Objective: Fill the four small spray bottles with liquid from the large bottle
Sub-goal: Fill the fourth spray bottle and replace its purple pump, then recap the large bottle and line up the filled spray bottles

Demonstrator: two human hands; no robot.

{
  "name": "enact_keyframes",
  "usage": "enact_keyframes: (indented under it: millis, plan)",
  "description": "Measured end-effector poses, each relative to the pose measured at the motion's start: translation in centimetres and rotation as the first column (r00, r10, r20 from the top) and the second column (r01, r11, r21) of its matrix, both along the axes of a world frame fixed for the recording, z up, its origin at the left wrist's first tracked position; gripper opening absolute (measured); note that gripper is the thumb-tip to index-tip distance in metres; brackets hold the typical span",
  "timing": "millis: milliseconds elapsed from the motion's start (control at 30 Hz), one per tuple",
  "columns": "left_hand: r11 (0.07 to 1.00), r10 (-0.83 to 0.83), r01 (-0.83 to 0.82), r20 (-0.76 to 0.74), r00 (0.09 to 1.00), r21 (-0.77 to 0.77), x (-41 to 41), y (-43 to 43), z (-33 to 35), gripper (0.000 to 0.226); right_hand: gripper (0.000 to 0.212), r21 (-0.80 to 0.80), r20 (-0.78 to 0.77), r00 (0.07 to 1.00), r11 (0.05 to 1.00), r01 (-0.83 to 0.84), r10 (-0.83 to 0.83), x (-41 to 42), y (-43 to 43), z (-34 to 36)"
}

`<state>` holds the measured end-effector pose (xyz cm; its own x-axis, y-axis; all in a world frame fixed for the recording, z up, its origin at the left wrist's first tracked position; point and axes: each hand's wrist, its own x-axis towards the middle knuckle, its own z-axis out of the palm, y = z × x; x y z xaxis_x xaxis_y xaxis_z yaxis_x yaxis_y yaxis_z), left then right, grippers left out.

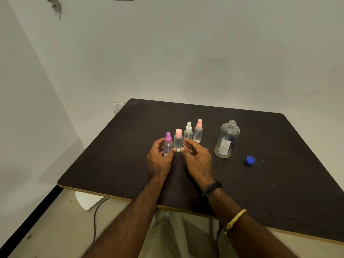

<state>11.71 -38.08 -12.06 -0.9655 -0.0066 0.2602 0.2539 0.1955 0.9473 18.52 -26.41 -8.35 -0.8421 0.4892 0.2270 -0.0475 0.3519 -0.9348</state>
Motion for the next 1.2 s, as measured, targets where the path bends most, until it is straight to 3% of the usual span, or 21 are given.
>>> enact_keyframes:
  millis: [133, 267, 367, 533, 700, 933, 1200]
  plan:
    - [0.999, 0.040, -0.039, -0.035, 0.999, 0.007, 0.1, 0.2, 0.1, 0.061, 0.041, -0.019, -0.024, 1.000, 1.000, 0.006, -0.007, 0.1, 0.0, 0.1]
    - [0.977, 0.214, -0.212, -0.169, 0.962, 0.029, 0.6, 1.0, 1.0, 0.068, 0.038, -0.014, -0.057, 0.997, 0.999, 0.043, -0.043, 0.1, 0.4, 0.3]
    - [0.965, 0.263, -0.255, -0.264, 0.928, 0.067, 0.9, 1.6, 2.1, 0.063, 0.036, -0.036, -0.090, 0.994, 0.997, 0.065, -0.068, 0.3, 0.8, 0.6]
    - [0.982, 0.188, -0.162, -0.369, 0.910, 0.101, 2.3, 3.4, 3.5, 0.045, 0.030, -0.064, -0.140, 0.982, 0.991, 0.118, -0.126, 1.0, 1.5, 1.2]
    - [0.997, 0.070, -0.067, -0.437, 0.897, 0.022, 3.8, 5.7, 4.1, 0.032, 0.027, -0.069, -0.183, 0.964, 0.981, 0.183, -0.193, 1.9, 2.8, 1.2]
    - [0.992, -0.114, 0.123, -0.296, 0.948, 0.010, 5.2, 9.5, 2.9, 0.029, 0.024, -0.037, -0.153, 0.946, 0.958, 0.284, -0.286, 3.7, 6.3, 0.3]
    - [0.985, -0.175, 0.171, -0.174, 0.969, -0.038, 6.6, 12.6, 2.0, 0.067, 0.029, 0.034, -0.092, 0.919, 0.921, 0.387, -0.383, 5.4, 9.6, -0.7]
